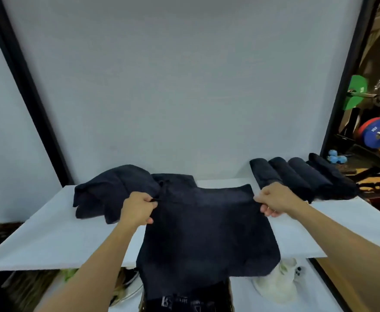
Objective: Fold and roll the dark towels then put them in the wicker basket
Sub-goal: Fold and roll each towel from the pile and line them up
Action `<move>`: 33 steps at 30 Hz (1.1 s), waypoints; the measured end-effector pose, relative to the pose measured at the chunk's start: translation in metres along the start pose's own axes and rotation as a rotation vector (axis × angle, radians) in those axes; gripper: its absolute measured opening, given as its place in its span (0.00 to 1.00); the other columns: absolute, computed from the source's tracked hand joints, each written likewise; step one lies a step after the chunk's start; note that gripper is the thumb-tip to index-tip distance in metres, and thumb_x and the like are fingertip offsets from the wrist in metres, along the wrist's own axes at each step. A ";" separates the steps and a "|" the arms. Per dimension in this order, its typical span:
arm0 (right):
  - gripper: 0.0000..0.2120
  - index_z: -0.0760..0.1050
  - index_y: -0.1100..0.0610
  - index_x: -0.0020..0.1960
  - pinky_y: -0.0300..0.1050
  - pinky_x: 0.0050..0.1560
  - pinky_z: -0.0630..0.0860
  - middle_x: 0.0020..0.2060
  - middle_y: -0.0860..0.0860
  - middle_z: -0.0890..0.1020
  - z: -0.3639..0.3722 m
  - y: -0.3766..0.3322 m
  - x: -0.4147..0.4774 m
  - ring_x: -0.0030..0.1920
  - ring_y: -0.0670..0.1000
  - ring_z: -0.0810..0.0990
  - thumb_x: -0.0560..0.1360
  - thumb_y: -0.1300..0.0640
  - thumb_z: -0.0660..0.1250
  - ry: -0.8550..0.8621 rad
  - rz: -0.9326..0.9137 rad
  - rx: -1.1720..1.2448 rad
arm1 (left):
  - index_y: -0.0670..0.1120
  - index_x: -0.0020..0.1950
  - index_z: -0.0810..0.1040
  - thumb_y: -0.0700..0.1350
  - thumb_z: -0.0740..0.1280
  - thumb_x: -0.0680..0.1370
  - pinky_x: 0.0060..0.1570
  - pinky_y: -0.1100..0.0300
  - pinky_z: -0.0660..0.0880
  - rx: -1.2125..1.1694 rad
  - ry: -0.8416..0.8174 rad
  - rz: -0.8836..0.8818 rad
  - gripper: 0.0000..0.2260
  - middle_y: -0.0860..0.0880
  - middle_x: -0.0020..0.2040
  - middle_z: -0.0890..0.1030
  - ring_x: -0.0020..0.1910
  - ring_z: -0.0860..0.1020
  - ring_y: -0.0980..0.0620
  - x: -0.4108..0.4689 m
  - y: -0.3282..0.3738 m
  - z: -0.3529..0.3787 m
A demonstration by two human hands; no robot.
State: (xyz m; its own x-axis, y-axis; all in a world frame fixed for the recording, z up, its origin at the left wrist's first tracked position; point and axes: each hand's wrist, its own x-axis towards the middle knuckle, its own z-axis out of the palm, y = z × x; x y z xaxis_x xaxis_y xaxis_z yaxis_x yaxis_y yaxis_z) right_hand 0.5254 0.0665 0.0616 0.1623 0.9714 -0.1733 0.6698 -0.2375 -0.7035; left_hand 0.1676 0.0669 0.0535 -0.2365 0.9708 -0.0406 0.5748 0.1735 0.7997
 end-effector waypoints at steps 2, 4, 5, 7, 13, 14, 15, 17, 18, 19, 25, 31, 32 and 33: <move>0.15 0.72 0.60 0.32 0.39 0.28 0.73 0.29 0.56 0.82 0.009 0.005 0.028 0.27 0.50 0.78 0.77 0.59 0.66 -0.017 0.001 -0.044 | 0.41 0.40 0.80 0.41 0.68 0.77 0.31 0.59 0.75 0.112 -0.004 0.014 0.06 0.44 0.36 0.81 0.31 0.82 0.45 0.023 -0.002 0.015; 0.17 0.69 0.59 0.30 0.41 0.28 0.72 0.27 0.54 0.79 0.006 0.000 0.052 0.26 0.51 0.75 0.76 0.59 0.66 -0.001 -0.020 -0.068 | 0.44 0.34 0.77 0.42 0.67 0.76 0.35 0.56 0.77 0.169 0.048 0.028 0.10 0.45 0.34 0.80 0.31 0.81 0.46 0.046 0.001 0.022; 0.17 0.68 0.60 0.30 0.43 0.30 0.72 0.27 0.54 0.77 0.002 -0.004 0.064 0.27 0.51 0.73 0.76 0.58 0.66 0.023 -0.042 -0.101 | 0.46 0.33 0.76 0.43 0.67 0.75 0.36 0.55 0.78 0.171 0.084 0.035 0.11 0.45 0.34 0.80 0.31 0.80 0.46 0.056 0.003 0.023; 0.16 0.69 0.60 0.33 0.49 0.36 0.73 0.30 0.54 0.77 -0.004 -0.011 0.087 0.31 0.53 0.74 0.77 0.55 0.65 0.090 -0.094 -0.258 | 0.49 0.34 0.77 0.45 0.67 0.76 0.41 0.50 0.80 0.182 0.145 0.048 0.10 0.46 0.36 0.81 0.35 0.81 0.45 0.076 0.009 0.025; 0.14 0.73 0.58 0.36 0.45 0.28 0.64 0.34 0.53 0.75 0.016 -0.010 0.134 0.33 0.53 0.72 0.79 0.54 0.62 0.196 -0.115 -0.553 | 0.53 0.41 0.78 0.48 0.67 0.77 0.48 0.47 0.80 0.214 0.134 0.157 0.05 0.49 0.41 0.83 0.39 0.81 0.46 0.113 0.017 0.049; 0.13 0.76 0.59 0.40 0.44 0.29 0.64 0.35 0.52 0.74 0.021 -0.010 0.137 0.32 0.51 0.70 0.80 0.54 0.62 0.191 -0.106 -0.578 | 0.53 0.42 0.79 0.48 0.67 0.77 0.48 0.48 0.80 0.215 0.135 0.186 0.04 0.50 0.42 0.82 0.39 0.81 0.47 0.117 0.018 0.054; 0.11 0.77 0.60 0.43 0.44 0.30 0.64 0.35 0.51 0.73 0.025 -0.011 0.140 0.32 0.50 0.68 0.80 0.55 0.61 0.185 -0.099 -0.598 | 0.52 0.44 0.79 0.48 0.66 0.77 0.48 0.49 0.79 0.227 0.137 0.204 0.04 0.51 0.42 0.82 0.40 0.81 0.48 0.121 0.019 0.058; 0.09 0.75 0.60 0.44 0.43 0.29 0.63 0.34 0.50 0.71 0.029 -0.012 0.146 0.31 0.48 0.67 0.80 0.58 0.61 0.197 -0.112 -0.632 | 0.51 0.47 0.80 0.49 0.66 0.78 0.47 0.50 0.79 0.250 0.148 0.216 0.04 0.51 0.43 0.82 0.41 0.80 0.49 0.130 0.020 0.065; 0.08 0.73 0.60 0.42 0.43 0.27 0.62 0.34 0.50 0.70 0.030 -0.012 0.149 0.30 0.48 0.67 0.80 0.60 0.61 0.204 -0.117 -0.646 | 0.50 0.47 0.80 0.49 0.66 0.78 0.48 0.50 0.79 0.249 0.150 0.214 0.04 0.51 0.43 0.82 0.41 0.80 0.49 0.136 0.020 0.067; 0.08 0.72 0.60 0.41 0.42 0.26 0.61 0.33 0.50 0.70 0.032 -0.013 0.152 0.30 0.48 0.67 0.79 0.62 0.61 0.205 -0.120 -0.660 | 0.50 0.48 0.79 0.49 0.66 0.77 0.47 0.50 0.78 0.246 0.150 0.206 0.04 0.51 0.44 0.82 0.42 0.80 0.49 0.139 0.022 0.069; 0.10 0.68 0.59 0.42 0.43 0.29 0.63 0.36 0.51 0.69 0.039 -0.008 0.163 0.34 0.51 0.70 0.79 0.55 0.63 0.098 -0.070 -0.656 | 0.50 0.47 0.78 0.47 0.69 0.77 0.46 0.56 0.76 0.222 0.105 0.176 0.02 0.52 0.44 0.81 0.45 0.79 0.50 0.150 0.027 0.075; 0.19 0.61 0.56 0.31 0.41 0.29 0.63 0.29 0.51 0.68 0.037 -0.012 0.175 0.29 0.52 0.68 0.73 0.59 0.69 -0.032 -0.043 -0.568 | 0.49 0.46 0.80 0.43 0.75 0.72 0.48 0.55 0.79 0.247 -0.074 0.180 0.06 0.49 0.42 0.82 0.43 0.80 0.50 0.159 0.026 0.064; 0.18 0.63 0.57 0.31 0.41 0.28 0.63 0.29 0.52 0.69 0.035 -0.015 0.175 0.29 0.52 0.69 0.73 0.60 0.69 -0.019 -0.048 -0.534 | 0.48 0.49 0.82 0.42 0.74 0.73 0.50 0.57 0.78 0.252 -0.092 0.179 0.07 0.49 0.44 0.82 0.45 0.80 0.50 0.161 0.027 0.061; 0.15 0.67 0.59 0.31 0.42 0.29 0.65 0.29 0.54 0.72 0.030 -0.020 0.172 0.30 0.55 0.72 0.72 0.61 0.69 -0.007 -0.062 -0.501 | 0.46 0.51 0.83 0.41 0.74 0.73 0.51 0.58 0.76 0.258 -0.114 0.180 0.08 0.49 0.46 0.82 0.45 0.79 0.51 0.161 0.028 0.058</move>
State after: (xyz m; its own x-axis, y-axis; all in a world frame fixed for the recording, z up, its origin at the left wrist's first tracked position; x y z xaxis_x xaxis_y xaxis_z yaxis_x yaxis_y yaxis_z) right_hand 0.5181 0.2378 0.0250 0.1077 0.9831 -0.1480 0.9436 -0.1480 -0.2961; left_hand 0.1914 0.2373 0.0350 -0.0323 0.9994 0.0093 0.7825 0.0195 0.6224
